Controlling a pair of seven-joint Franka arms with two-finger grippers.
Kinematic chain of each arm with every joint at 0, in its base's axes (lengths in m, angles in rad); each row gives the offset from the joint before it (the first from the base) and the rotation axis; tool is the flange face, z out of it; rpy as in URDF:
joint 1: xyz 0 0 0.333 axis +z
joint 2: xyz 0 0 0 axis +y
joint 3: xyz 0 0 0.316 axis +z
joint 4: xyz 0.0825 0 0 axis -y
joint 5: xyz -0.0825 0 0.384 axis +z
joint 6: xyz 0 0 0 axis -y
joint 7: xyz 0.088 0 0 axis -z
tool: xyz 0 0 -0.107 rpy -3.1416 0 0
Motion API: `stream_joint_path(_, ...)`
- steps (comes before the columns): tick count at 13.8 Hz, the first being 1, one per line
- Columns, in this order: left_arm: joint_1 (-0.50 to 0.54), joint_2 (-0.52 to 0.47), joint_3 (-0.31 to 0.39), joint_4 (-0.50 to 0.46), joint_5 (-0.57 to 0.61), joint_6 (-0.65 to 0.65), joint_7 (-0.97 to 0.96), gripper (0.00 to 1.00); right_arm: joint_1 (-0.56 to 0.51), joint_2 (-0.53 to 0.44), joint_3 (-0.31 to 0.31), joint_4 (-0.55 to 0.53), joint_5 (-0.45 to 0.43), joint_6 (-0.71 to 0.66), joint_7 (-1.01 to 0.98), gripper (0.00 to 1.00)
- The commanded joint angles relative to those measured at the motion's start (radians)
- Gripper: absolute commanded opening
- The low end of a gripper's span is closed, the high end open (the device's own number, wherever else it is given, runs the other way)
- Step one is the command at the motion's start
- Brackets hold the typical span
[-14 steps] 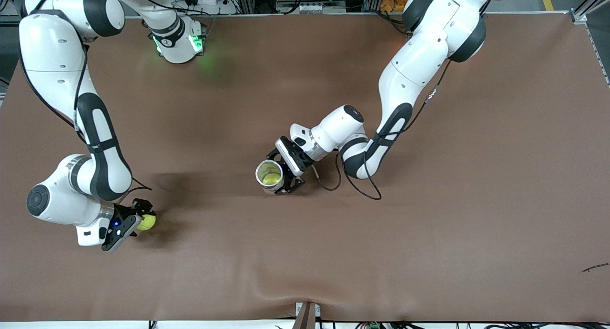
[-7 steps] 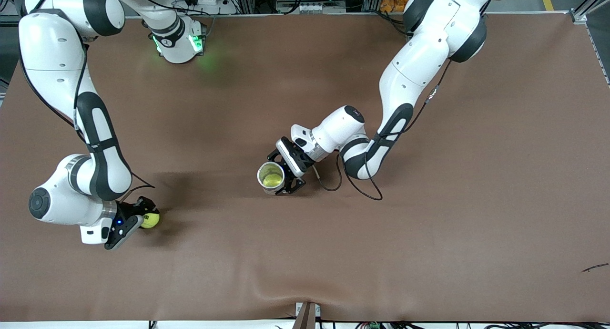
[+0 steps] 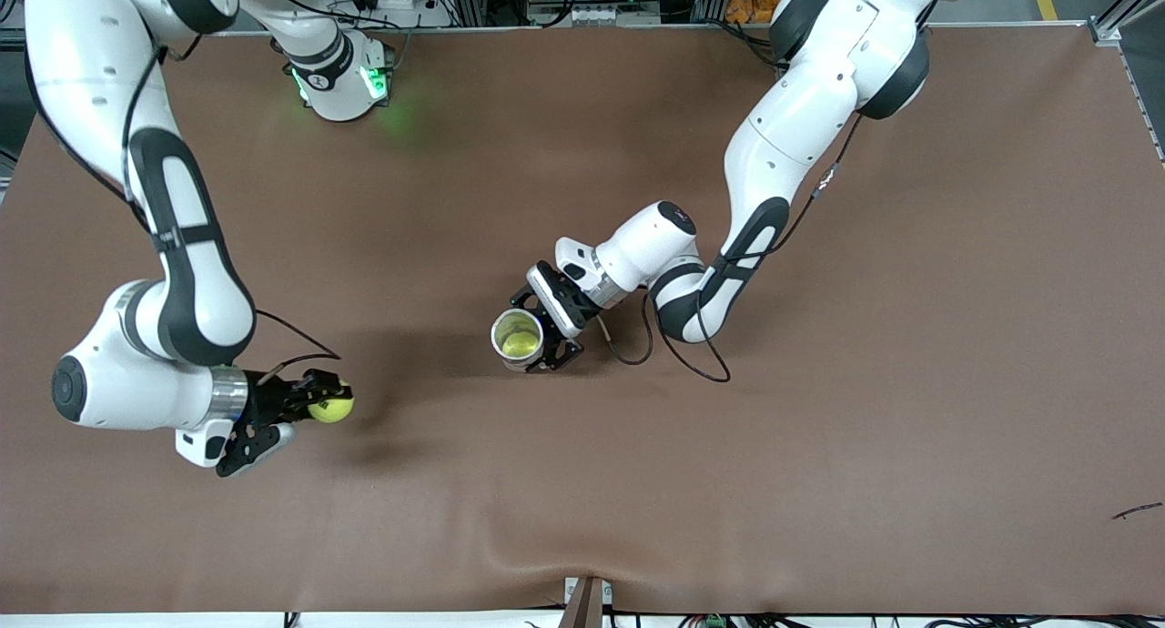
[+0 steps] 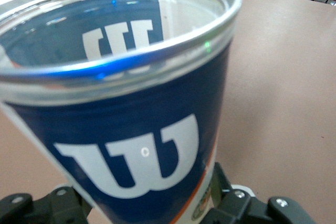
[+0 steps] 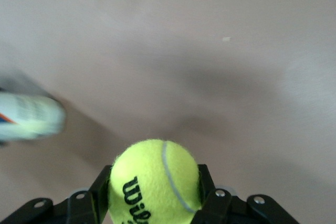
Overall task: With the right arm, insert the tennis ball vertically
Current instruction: 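Carry the second ball over the can and drop it in with the right gripper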
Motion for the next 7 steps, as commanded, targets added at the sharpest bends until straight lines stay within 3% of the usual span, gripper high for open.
stream_joint_path(1, -0.004, 0.003, 0.0, 0.011, 0.03, 0.017, -0.013, 0.88, 0.049, -0.071, 0.038, -0.022, 0.009, -0.045, 0.277, 0.4)
stream_joint_path(7, -0.017, 0.003, 0.0, 0.011, 0.032, 0.017, -0.013, 0.89, 0.094, -0.094, 0.162, -0.013, 0.04, -0.027, 0.735, 0.4)
